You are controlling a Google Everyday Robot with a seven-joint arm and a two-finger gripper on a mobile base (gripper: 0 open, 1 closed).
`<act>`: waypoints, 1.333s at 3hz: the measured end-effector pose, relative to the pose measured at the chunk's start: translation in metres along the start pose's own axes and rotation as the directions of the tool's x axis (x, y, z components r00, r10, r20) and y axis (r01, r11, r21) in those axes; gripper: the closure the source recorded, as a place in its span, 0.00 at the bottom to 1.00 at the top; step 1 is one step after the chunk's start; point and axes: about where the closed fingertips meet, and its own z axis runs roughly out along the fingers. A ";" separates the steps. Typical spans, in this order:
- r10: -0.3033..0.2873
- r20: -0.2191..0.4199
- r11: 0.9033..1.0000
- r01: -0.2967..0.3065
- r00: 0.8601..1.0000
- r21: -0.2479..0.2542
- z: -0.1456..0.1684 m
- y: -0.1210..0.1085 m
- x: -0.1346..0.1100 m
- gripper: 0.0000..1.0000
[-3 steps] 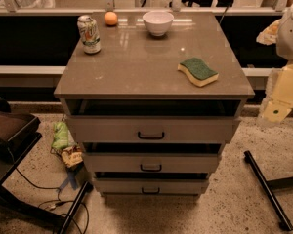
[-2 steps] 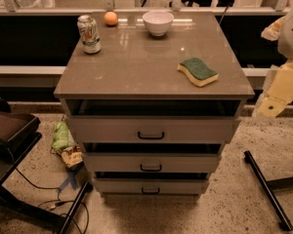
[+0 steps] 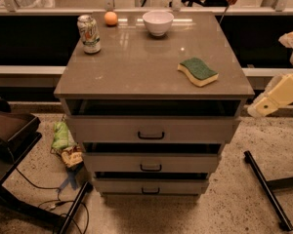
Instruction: Move sponge near white bowl
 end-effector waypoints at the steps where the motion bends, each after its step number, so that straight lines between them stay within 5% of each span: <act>1: 0.048 0.175 0.997 -0.058 0.983 0.054 0.023 -0.023 -0.006 0.00; 2: 0.060 0.353 0.986 -0.111 0.934 0.126 0.036 -0.051 -0.031 0.00; 3: 0.053 0.403 0.975 -0.134 0.914 0.176 0.035 -0.066 -0.043 0.00; 4: 0.053 0.401 0.975 -0.134 0.915 0.175 0.035 -0.066 -0.042 0.00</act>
Offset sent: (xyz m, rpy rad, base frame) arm 0.1192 0.0052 0.0296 0.4368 -0.5120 -0.0511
